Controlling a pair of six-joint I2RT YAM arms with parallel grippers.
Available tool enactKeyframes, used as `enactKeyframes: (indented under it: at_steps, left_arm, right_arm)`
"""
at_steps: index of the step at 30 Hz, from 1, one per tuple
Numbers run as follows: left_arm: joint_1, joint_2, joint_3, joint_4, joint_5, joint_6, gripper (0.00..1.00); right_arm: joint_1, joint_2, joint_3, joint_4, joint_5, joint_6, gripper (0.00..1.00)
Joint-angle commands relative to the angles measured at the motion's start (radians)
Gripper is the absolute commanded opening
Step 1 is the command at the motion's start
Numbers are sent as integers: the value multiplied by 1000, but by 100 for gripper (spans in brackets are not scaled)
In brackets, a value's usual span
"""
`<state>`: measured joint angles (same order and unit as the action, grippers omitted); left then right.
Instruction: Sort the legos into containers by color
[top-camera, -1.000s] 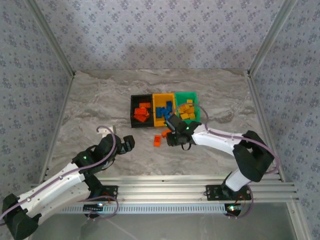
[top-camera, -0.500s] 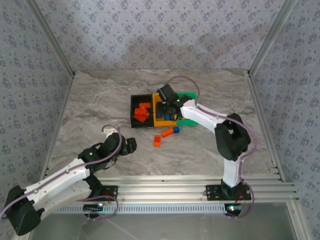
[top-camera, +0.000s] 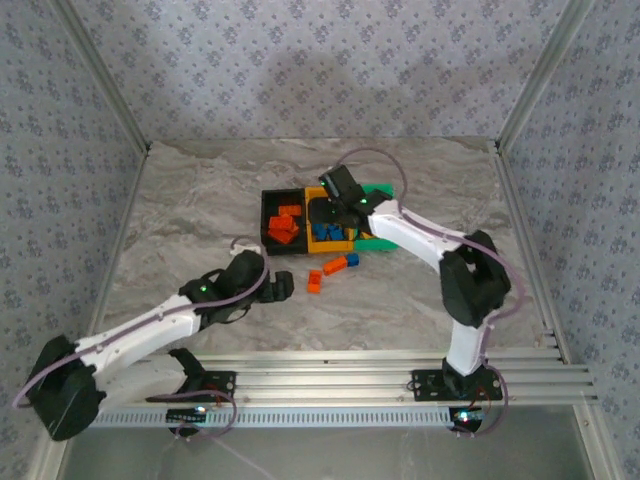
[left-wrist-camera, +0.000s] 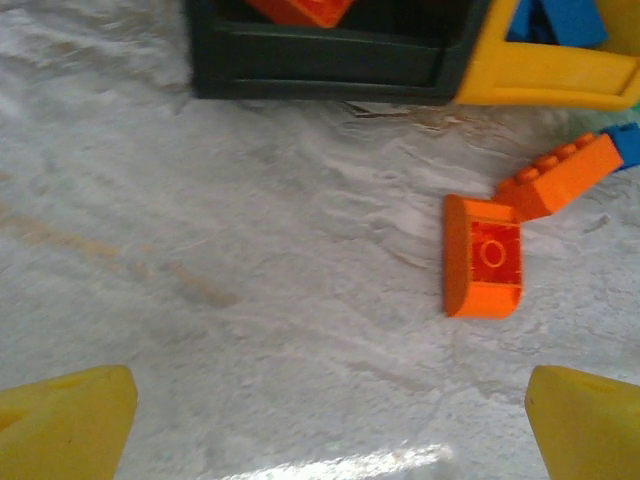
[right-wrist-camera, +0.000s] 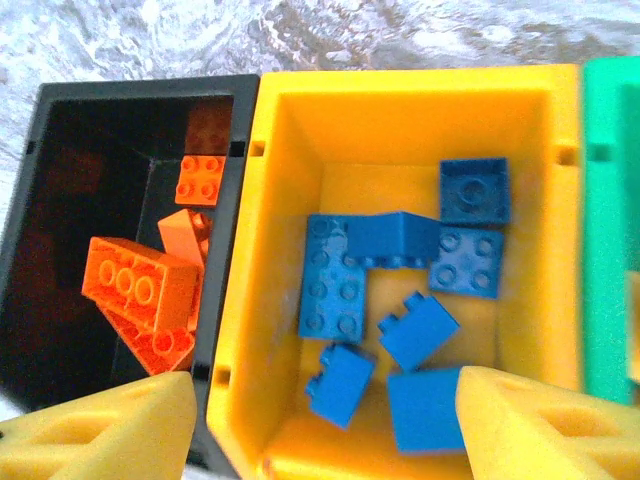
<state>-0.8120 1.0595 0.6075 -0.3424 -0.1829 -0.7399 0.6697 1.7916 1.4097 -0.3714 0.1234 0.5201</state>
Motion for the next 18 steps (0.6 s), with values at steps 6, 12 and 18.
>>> enactKeyframes:
  at_steps: [6, 12, 18]
  left_arm:
    - [-121, 387, 265, 30, 46, 184, 89]
    - [-130, 574, 338, 22, 54, 185, 80]
    - [-131, 660, 360, 25, 15, 200, 69]
  right_arm:
    - [-44, -306, -319, 53, 31, 80, 72]
    - [-95, -469, -464, 56, 25, 98, 73]
    - [-119, -557, -523, 61, 17, 102, 73]
